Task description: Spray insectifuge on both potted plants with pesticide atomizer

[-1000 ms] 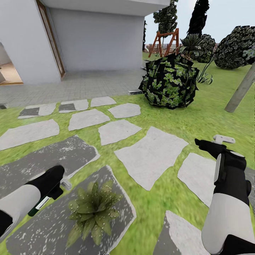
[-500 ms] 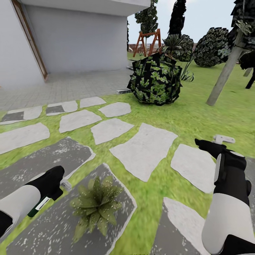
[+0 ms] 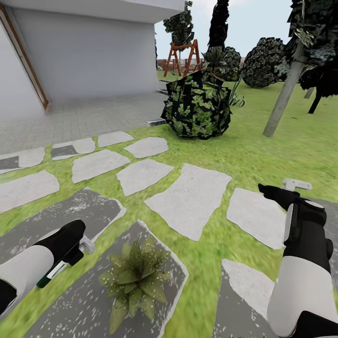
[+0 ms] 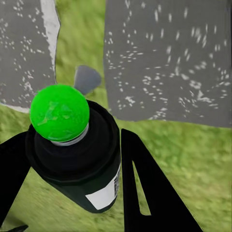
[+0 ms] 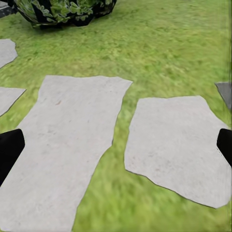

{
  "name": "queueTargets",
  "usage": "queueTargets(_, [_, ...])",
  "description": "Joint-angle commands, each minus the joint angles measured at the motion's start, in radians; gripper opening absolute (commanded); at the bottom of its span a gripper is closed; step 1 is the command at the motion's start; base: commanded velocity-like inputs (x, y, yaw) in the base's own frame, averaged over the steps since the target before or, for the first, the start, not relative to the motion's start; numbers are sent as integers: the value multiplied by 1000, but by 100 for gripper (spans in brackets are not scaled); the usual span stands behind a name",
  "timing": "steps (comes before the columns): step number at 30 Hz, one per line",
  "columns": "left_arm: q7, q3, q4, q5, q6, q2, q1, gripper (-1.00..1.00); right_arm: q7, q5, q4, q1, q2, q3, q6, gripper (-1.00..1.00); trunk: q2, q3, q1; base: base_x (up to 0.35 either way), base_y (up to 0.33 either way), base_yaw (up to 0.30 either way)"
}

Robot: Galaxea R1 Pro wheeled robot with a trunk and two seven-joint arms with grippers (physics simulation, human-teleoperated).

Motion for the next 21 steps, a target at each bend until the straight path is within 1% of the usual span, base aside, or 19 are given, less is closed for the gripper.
queueTargets(1, [-10, -4, -3, -10, 2, 1, 0, -100, 9, 11, -1, -1, 0, -1, 3, 100, 0, -1, 0, 24, 34, -265])
queueTargets(12, [-11, -5, -3, -10, 1, 0, 0, -100, 9, 11, -1, -1, 0, -1, 3, 100, 0, -1, 0, 2, 3, -257])
queueTargets(18, [-10, -7, -4, -10, 2, -3, -9, -100, 9, 11, -1, -1, 1, -1, 3, 100, 0, -1, 0, 0, 0, -52])
queueTargets(20, [-10, -7, -5, -10, 2, -16, -17, -100, 9, 11, -1, -1, 1, -1, 3, 100, 0, -1, 0, 0, 0, -3])
queueTargets(21, [-9, -8, -5, -10, 3, -33, -22, -100, 9, 11, -1, -1, 1, -1, 3, 100, 0, -1, 0, 0, 0, -1])
